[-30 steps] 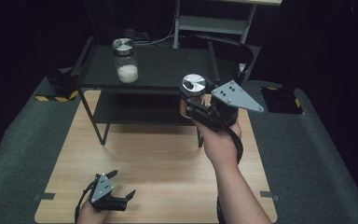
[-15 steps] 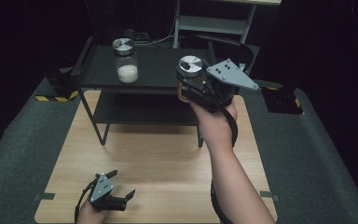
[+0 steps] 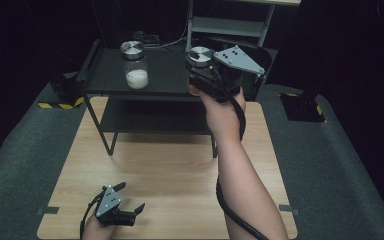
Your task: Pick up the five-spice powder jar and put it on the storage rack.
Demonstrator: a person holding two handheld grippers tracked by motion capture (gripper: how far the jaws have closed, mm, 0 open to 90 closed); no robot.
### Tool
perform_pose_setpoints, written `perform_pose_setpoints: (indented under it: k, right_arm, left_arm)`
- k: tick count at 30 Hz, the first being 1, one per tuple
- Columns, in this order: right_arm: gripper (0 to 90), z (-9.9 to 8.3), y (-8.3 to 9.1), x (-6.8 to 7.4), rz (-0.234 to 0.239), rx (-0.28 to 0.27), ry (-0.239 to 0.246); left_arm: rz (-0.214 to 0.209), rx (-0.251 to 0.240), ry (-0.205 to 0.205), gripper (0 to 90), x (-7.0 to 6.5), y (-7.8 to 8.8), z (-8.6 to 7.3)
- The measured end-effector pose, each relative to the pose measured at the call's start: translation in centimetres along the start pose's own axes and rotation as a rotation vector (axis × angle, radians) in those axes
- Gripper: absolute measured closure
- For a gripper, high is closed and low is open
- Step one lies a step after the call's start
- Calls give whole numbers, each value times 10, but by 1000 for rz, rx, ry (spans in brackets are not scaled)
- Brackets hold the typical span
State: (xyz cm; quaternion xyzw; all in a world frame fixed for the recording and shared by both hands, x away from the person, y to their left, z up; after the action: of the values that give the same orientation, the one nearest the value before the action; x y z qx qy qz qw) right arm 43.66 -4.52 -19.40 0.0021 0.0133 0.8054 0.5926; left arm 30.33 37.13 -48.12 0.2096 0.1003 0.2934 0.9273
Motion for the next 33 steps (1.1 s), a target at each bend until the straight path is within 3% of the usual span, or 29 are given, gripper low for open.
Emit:
perform_pose_setpoints:
  k: [4, 16, 33]
  right_arm:
    - [349, 1, -11, 5, -12, 16, 19]
    - [349, 2, -37, 8, -42, 41, -18]
    - [348, -7, -50, 6, -45, 48, -42]
  left_arm:
    - [-4, -1, 2, 9, 1, 0, 0]
    - [-12, -2, 1, 9, 1, 0, 0]
    - [-20, -6, 2, 9, 3, 1, -1]
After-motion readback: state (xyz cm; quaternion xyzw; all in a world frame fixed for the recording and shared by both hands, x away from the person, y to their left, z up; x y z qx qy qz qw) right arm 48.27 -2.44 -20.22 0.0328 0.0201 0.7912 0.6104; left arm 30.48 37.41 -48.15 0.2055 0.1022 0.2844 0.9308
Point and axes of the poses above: each handheld gripper's, and its own axes: y roughly backward along the jaws, z roughly out of its top, x roughly to its left, the point moved 6 cm from there along -y, roughly forward along the jaws, and after that the axes turned 11 degrees about -z, right-handed, at the moved point
